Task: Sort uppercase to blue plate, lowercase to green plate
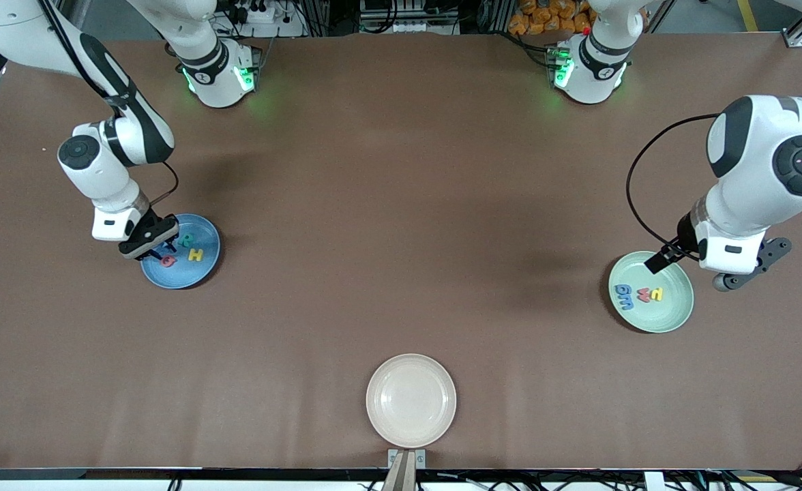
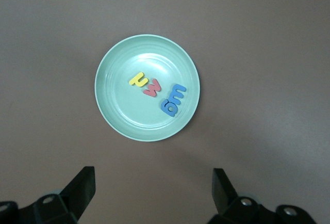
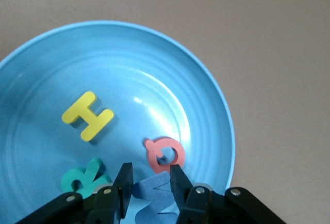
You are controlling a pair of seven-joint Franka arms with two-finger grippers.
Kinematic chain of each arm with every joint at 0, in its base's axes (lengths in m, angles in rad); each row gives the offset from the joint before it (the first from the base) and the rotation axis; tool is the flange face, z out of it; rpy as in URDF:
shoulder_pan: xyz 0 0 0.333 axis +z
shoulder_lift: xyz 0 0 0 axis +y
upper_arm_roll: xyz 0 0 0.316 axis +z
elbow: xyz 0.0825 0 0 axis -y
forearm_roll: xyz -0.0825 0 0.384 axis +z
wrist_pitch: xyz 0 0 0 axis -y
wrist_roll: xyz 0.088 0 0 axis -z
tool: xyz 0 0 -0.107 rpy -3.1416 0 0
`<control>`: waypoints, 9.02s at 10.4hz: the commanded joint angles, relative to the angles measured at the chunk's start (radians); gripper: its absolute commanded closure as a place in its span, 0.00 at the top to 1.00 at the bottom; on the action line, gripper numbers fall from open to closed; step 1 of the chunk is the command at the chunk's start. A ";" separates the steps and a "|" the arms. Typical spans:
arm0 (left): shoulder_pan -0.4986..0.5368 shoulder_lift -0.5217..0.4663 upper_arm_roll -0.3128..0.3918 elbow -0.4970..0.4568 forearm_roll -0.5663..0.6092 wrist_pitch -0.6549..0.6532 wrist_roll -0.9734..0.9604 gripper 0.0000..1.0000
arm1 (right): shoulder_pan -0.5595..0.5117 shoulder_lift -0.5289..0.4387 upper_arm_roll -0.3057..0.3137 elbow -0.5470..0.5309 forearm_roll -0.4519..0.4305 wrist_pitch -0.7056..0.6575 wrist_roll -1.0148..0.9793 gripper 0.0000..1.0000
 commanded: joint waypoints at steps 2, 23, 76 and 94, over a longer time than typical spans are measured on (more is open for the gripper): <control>-0.123 -0.093 0.190 0.006 -0.155 -0.049 0.236 1.00 | -0.013 -0.038 0.006 -0.032 -0.006 -0.019 -0.005 0.67; -0.148 -0.142 0.139 0.442 -0.158 -0.577 0.612 1.00 | 0.446 -0.267 -0.195 0.957 0.458 -1.536 0.525 1.00; -0.194 -0.068 0.130 0.425 -0.101 -0.452 0.547 1.00 | 0.406 -0.305 -0.108 0.982 0.541 -1.403 0.618 1.00; -0.198 -0.067 0.130 0.430 -0.101 -0.452 0.548 1.00 | 0.338 -0.287 -0.074 0.938 0.541 -1.452 0.616 1.00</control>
